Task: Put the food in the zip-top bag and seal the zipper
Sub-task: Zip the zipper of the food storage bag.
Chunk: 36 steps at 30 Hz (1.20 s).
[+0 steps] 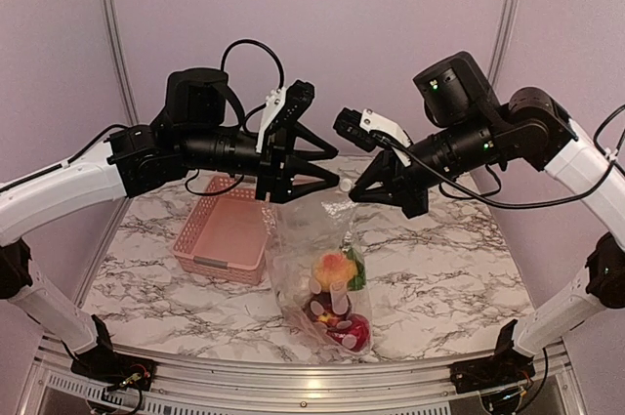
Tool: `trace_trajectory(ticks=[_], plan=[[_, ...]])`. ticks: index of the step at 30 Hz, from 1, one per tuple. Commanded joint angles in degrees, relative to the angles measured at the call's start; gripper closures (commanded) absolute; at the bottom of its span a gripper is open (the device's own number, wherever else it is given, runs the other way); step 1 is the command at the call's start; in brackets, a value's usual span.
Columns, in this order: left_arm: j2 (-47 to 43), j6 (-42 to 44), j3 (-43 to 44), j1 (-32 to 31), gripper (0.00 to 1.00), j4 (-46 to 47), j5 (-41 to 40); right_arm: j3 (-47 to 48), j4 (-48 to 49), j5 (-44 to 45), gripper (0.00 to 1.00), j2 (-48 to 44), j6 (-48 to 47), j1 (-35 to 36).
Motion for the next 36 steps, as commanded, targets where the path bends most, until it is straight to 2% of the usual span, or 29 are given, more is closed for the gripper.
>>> trace_trajectory(ticks=[1, 8, 20, 28, 36], plan=[[0.6, -0.9, -1.3, -0.8, 0.43, -1.1, 1.9, 2.2, -0.3, -0.3, 1.00, 0.2, -1.2, 0.5], [1.8, -3.0, -1.9, -1.3, 0.48, 0.2, 3.2, 3.1, -0.8, -1.7, 1.00, 1.3, -0.7, 1.1], [1.8, -6.8, -3.4, -1.3, 0.70, 1.9, 4.7, 3.9, -0.9, 0.6, 1.00, 1.4, -0.6, 1.1], [2.9, -11.4, -2.9, -1.3, 0.74, 5.9, 5.9, 3.4, -0.8, 0.9, 1.00, 1.5, -0.2, 1.0], [3.4, -11.9, -2.8, -1.3, 0.80, 6.5, 5.2, 3.1, -0.3, 1.3, 1.00, 1.1, 0.3, 1.1]])
